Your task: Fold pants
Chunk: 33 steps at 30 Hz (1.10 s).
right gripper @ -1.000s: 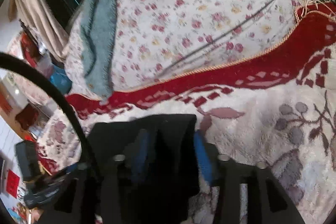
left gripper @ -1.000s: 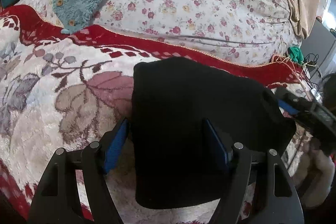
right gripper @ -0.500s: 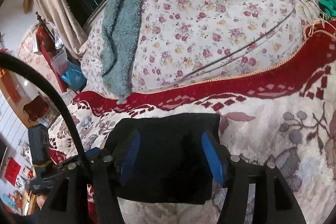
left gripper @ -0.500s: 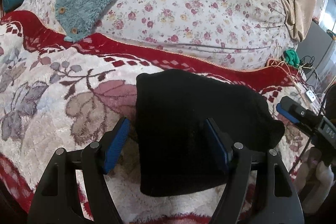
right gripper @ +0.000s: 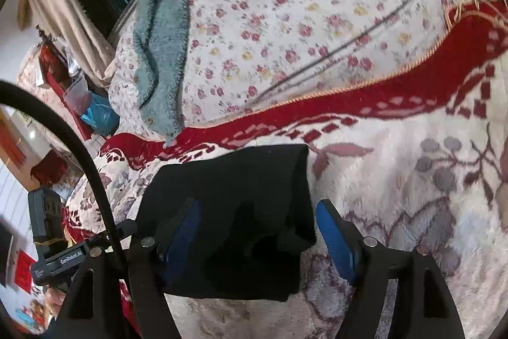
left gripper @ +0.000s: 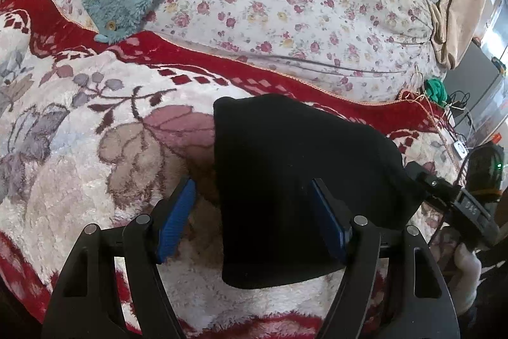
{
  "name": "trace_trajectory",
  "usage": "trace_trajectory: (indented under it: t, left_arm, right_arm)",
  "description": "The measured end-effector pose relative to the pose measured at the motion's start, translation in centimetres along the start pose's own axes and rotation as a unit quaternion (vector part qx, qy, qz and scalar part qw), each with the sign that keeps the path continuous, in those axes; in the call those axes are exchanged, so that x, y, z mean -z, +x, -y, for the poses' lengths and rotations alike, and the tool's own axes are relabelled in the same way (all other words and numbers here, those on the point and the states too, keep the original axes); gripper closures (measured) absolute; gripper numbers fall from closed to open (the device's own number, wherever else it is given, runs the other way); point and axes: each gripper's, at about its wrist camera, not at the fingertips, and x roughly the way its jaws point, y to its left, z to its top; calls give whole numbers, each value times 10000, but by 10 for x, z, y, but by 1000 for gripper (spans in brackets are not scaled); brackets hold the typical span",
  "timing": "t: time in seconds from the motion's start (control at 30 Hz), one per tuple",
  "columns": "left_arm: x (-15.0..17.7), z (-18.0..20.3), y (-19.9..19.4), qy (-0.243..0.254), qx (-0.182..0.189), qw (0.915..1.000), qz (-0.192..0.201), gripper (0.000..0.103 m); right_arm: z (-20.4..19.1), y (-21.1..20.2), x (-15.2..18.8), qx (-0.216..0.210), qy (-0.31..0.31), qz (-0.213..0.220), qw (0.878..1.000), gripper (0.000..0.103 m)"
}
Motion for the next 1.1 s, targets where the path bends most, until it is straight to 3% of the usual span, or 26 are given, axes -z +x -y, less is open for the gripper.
trace_trajectory:
  t: [0.7,1.1]
  left_arm:
    - [-9,-2,37,88,125,9994,-296,30]
    - [-8,-7,60,-180,569,9970,-482,17]
  right_arm:
    - [18,47,4,-424,220,-487,9977,20]
    - [20,61,3,-607,197,-693,9956,16]
